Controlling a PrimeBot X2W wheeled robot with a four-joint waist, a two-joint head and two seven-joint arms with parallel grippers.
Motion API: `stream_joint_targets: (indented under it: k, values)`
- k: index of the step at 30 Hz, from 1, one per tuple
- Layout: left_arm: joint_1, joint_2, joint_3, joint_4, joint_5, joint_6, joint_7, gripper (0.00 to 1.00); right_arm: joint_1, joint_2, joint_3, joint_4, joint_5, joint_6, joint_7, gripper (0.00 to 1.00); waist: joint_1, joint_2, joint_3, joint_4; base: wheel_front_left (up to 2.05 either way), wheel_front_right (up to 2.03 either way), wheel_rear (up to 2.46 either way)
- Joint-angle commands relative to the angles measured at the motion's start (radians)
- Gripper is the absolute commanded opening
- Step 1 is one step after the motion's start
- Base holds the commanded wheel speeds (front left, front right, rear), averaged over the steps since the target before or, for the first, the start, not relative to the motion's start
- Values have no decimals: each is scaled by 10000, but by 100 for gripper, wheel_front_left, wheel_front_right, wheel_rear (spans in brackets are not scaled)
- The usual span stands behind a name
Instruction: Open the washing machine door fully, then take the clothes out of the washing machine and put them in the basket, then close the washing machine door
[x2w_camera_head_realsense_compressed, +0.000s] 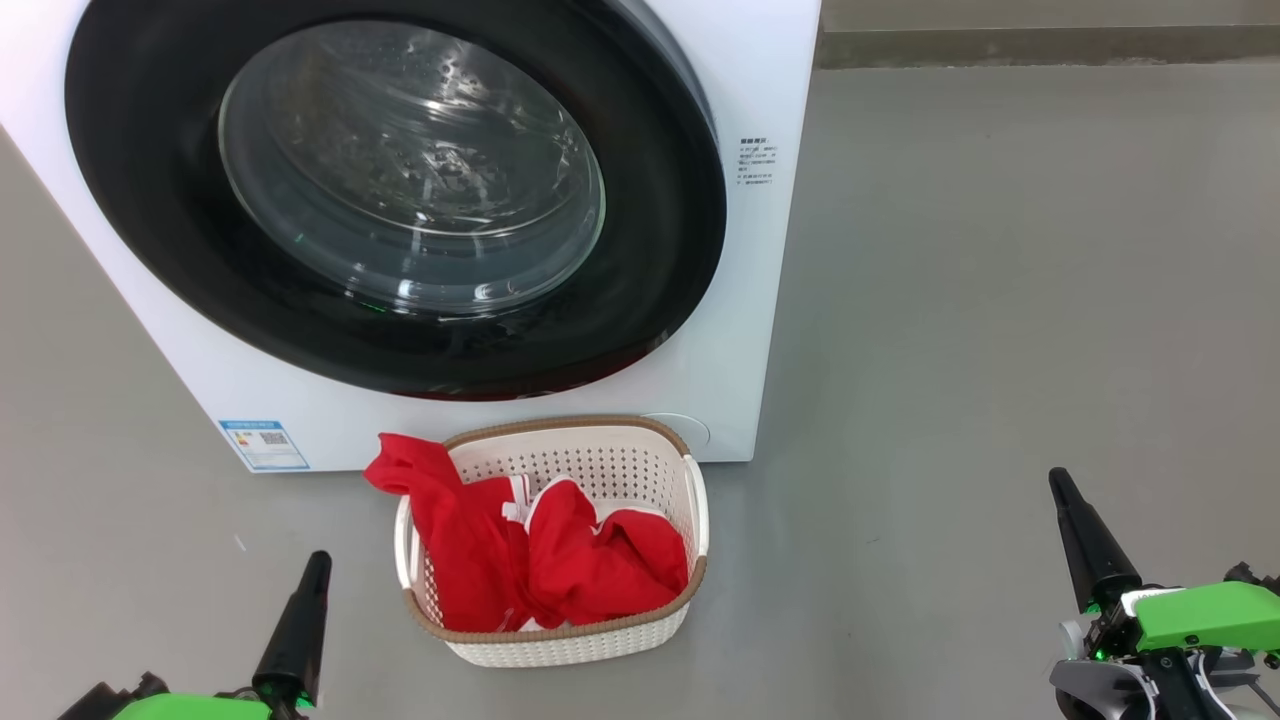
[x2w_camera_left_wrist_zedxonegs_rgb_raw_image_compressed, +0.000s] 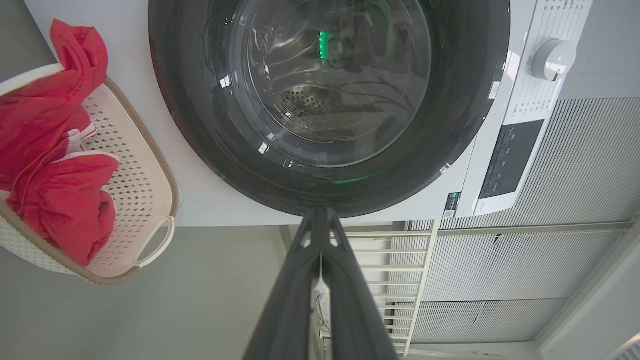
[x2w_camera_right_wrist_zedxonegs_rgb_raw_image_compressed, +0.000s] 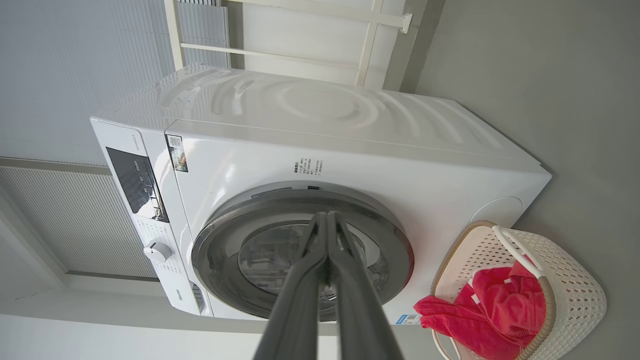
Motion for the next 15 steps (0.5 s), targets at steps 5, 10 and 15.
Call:
stream_joint_targets:
  k: [5, 10, 15]
  values:
    - [-393, 82, 357, -264, -91, -69, 34, 0, -442, -136, 151, -290, 64, 6, 51, 0, 0, 0, 1, 0, 0, 0, 0]
    - [-393, 79, 361, -264, -88, -69, 37, 0, -443, -127, 139, -289, 54, 6, 61, 0, 0, 0, 1, 0, 0, 0, 0]
    - [-394, 76, 365, -264, -84, -69, 40, 0, -445, -117, 123, -288, 41, 6, 73, 0, 0, 0, 1, 0, 0, 0, 0]
